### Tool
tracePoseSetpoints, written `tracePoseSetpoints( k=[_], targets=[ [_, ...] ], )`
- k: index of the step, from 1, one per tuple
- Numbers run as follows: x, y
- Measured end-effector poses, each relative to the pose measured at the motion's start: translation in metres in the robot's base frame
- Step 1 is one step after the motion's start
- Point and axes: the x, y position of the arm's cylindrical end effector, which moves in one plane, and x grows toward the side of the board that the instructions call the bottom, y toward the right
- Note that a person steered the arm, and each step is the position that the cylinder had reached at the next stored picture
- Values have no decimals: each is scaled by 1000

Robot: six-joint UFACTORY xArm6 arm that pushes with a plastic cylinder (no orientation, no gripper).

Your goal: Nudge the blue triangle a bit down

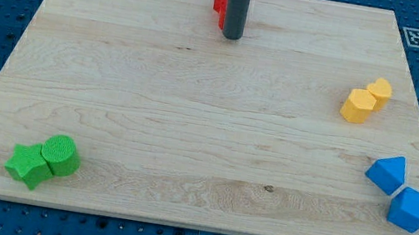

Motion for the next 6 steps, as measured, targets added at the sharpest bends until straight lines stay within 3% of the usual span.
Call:
tracePoseSetpoints(
  k=[1, 2, 3, 5, 6],
  targets=[
    [-18, 5],
    [-9, 5],
    [35, 27],
    [126, 151],
    [173, 179]
  ],
)
